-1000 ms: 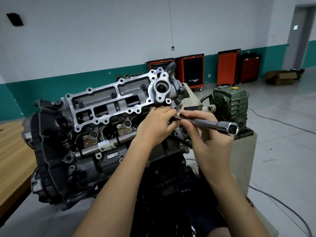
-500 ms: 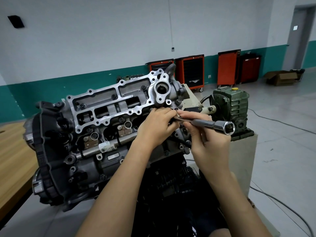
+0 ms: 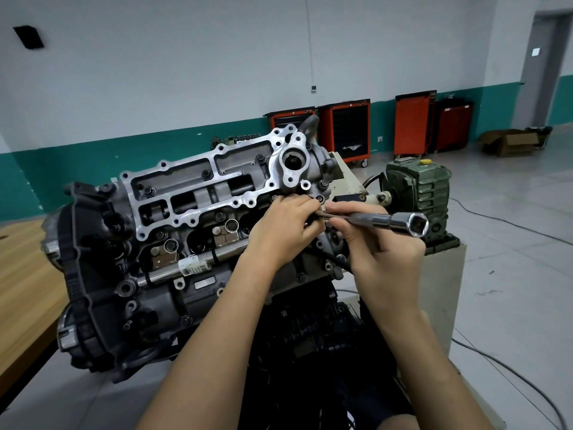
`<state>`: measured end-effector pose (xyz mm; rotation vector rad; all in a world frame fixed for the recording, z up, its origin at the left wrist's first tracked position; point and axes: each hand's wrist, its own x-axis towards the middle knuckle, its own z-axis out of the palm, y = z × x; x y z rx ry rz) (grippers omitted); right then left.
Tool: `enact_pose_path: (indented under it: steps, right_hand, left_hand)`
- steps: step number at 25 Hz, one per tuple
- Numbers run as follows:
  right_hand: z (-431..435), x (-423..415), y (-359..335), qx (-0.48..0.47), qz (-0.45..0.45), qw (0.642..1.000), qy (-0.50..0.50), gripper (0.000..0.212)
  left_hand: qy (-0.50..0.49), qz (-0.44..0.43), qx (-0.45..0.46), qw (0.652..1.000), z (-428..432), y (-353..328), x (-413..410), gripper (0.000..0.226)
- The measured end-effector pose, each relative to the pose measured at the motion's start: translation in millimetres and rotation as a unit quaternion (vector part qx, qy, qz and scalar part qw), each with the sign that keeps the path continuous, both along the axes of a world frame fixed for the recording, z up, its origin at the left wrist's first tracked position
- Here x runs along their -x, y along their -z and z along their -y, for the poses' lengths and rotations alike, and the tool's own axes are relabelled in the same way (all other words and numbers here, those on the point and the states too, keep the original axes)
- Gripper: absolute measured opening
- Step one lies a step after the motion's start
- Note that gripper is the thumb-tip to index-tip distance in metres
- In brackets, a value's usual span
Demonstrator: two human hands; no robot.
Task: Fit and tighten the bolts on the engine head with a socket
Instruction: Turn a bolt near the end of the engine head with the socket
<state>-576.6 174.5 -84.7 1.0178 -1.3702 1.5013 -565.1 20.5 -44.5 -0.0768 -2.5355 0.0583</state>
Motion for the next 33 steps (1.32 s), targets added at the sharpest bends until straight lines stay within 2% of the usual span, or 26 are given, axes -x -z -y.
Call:
enact_pose_path:
  steps: [3, 6, 9, 11, 14, 16, 20, 23, 25, 27, 30, 33]
  right_hand:
    - [-0.9, -3.9, -2.3, 0.031, 0.023, 0.999, -0.009, 0.019]
    - [-0.1, -8.5, 0.3, 0.008, 0.023, 1.000, 0.001, 0.019]
    - [2.5, -8.3, 3.5, -0.015, -0.005, 1.000, 0.005, 0.014]
    - [2.3, -6.4, 1.5, -0.005, 0.004, 1.000, 0.020, 0.013]
    - [-1.7, -3.8, -2.8, 0.043, 0.026, 0.999, -0.009, 0.019]
    - [-2.9, -5.1, -2.8, 0.041, 0.030, 0.999, -0.014, 0.021]
    - [-0.4, -3.2, 2.6, -0.025, 0.012, 0.999, -0.034, 0.018]
    - [-2.8, 2.7, -0.6, -0.003, -0.004, 1.000, -0.013, 0.016]
    - [-3.9, 1.1, -0.8, 0.024, 0.024, 0.999, -0.032, 0.020]
    - [-2.8, -3.2, 0.5, 0.015, 0.037, 0.998, -0.042, 0.021]
    - [0.5, -4.1, 3.6, -0.025, -0.003, 0.999, -0.031, 0.017]
    - [0.2, 0.3, -1.4, 0.008, 0.000, 1.000, -0.014, 0.015]
  left_hand:
    - [0.003, 0.009, 0.003, 1.000, 0.0, -0.1, -1.0, 0.030]
    - [0.008, 0.004, -0.001, 1.000, -0.2, 0.5, -1.0, 0.020]
    - [0.004, 0.005, -0.004, 1.000, 0.2, 0.5, -0.7, 0.022]
    - [0.001, 0.005, -0.004, 1.000, -0.7, 0.6, -0.5, 0.023]
    - [0.003, -0.004, -0.009, 1.000, -0.5, 1.0, 0.2, 0.015]
    - [0.004, -0.003, -0.002, 1.000, 0.0, 1.6, 1.1, 0.014]
    - [0.003, 0.008, -0.001, 1.000, 2.0, 1.7, 1.6, 0.025]
    - [-0.003, 0.013, 0.002, 1.000, -0.4, 0.8, 0.3, 0.032]
    - [-0.004, 0.013, 0.003, 1.000, -0.6, 0.5, 0.3, 0.035]
    - [0.000, 0.011, 0.002, 1.000, -0.4, 0.6, 0.0, 0.038]
    - [0.001, 0.015, 0.000, 1.000, -0.1, 0.6, -0.3, 0.047]
    - [0.002, 0.010, -0.008, 1.000, -1.6, 0.0, -0.6, 0.050]
